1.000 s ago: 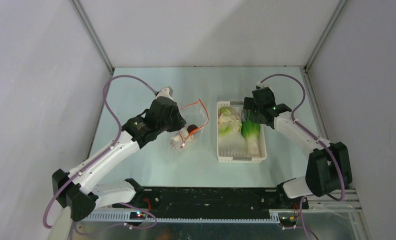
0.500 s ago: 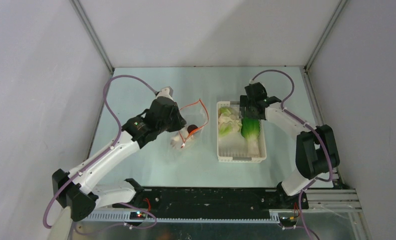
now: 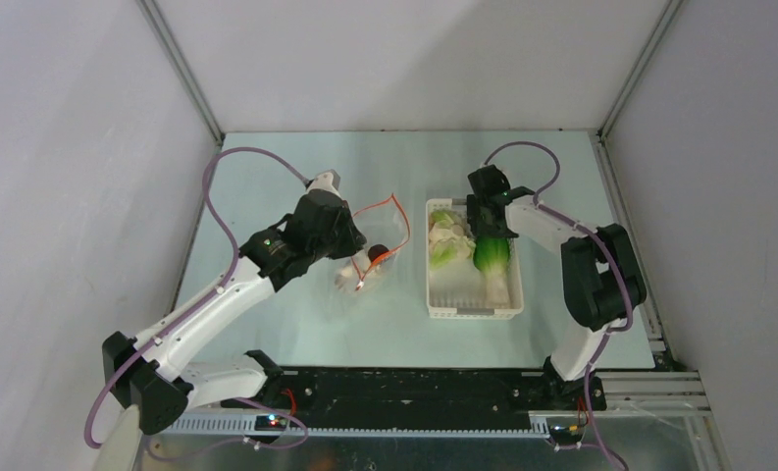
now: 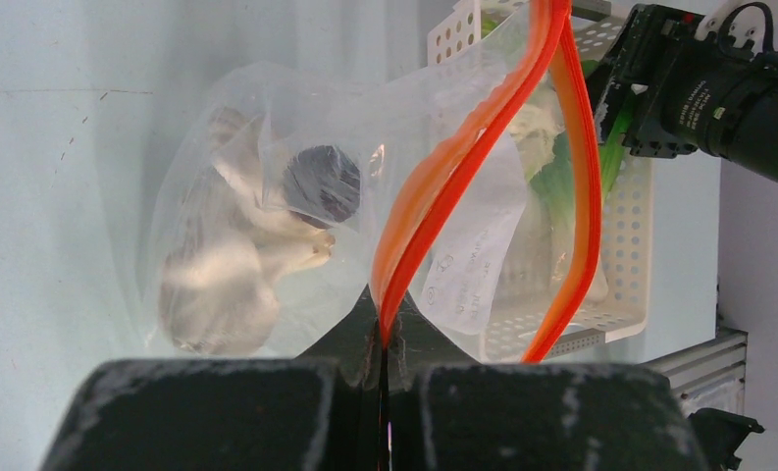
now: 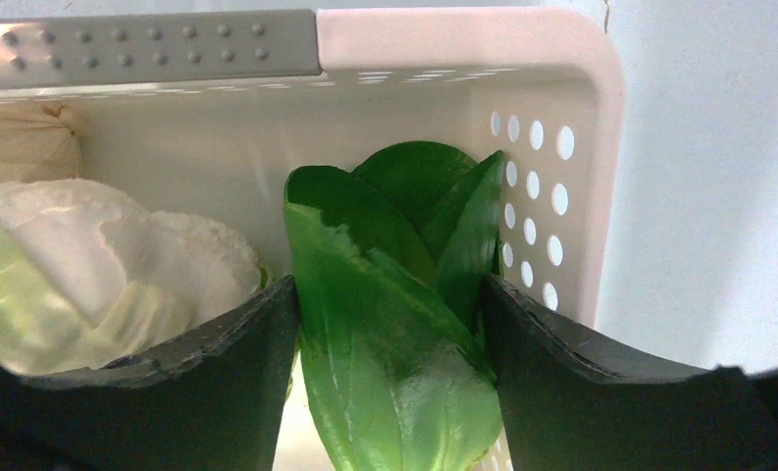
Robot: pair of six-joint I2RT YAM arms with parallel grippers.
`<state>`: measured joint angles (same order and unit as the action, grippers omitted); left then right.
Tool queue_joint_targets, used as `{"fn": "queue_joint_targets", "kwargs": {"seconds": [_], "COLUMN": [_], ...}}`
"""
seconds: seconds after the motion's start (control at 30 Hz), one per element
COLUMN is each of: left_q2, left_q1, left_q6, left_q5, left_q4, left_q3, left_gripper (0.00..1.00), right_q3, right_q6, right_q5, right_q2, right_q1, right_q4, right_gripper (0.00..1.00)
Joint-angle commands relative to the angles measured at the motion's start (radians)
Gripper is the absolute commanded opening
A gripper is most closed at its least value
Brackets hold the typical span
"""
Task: Place the food in the zip-top bag and seal the zipper
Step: Pick up the fake vegetable from the bin.
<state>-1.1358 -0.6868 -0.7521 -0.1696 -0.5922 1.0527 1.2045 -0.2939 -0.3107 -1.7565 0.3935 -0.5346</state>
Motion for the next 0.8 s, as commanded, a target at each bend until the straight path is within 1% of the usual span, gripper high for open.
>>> {"fn": "queue_joint_targets", "kwargs": {"seconds": [0.0,0.03,0.07,0.1,0.13,0.2,0.4,0.53,0.67,0.77], "left_q2": [0.031,0.031,0.031,0.031,0.031,0.031,0.032,0.041,0.043,0.039], "left_q1": [0.003,0.004,0.003,0.004,0.004,0.004,0.005,0.005,0.004,0.005], "left_q6": [0.000,0.000,0.000,0.000,0.000,-0.001,-0.001,-0.002,-0.011,-0.021], "left_q5": [0.010,0.009,0.010,0.011,0.010,0.010,0.015,0.015,0.022,0.031], "left_q4": [0.015,0.016,0.017,0.017,0.018,0.020,0.020,0.023,0.031,0.037], "left_q3": [0.003,0.003,0.003,0.003,0.003,0.003,0.007,0.008,0.008,0.009], "left_gripper": [0.00,0.00,0.00,0.00,0.00,0.00,0.00,0.00,0.00,0.00], "right_q3": [0.034,0.034,0.034,0.035,0.037,0.038,0.038,0.032,-0.032,-0.095], "right_q6": [-0.008,-0.007,-0.006,-0.005,-0.004,-0.003,-0.007,-0.006,-0.010,-0.019], "right_q5": [-0.021,-0.019,-0.017,-0.016,-0.019,-0.035,-0.080,-0.114,-0.143,-0.129], "right_q2": [-0.026,-0.021,-0.016,-0.003,0.006,0.040,0.198,0.354,0.506,0.631], "right_q1": [0.003,0.004,0.004,0.005,0.007,0.010,0.027,0.050,0.090,0.145], "right_q4": [-0.013,-0.014,-0.017,-0.020,-0.026,-0.037,-0.045,-0.017,0.087,0.242], "right_gripper": [0.65,0.62,0.53,0.49,0.40,0.33,0.21,0.17,0.13,0.09]}}
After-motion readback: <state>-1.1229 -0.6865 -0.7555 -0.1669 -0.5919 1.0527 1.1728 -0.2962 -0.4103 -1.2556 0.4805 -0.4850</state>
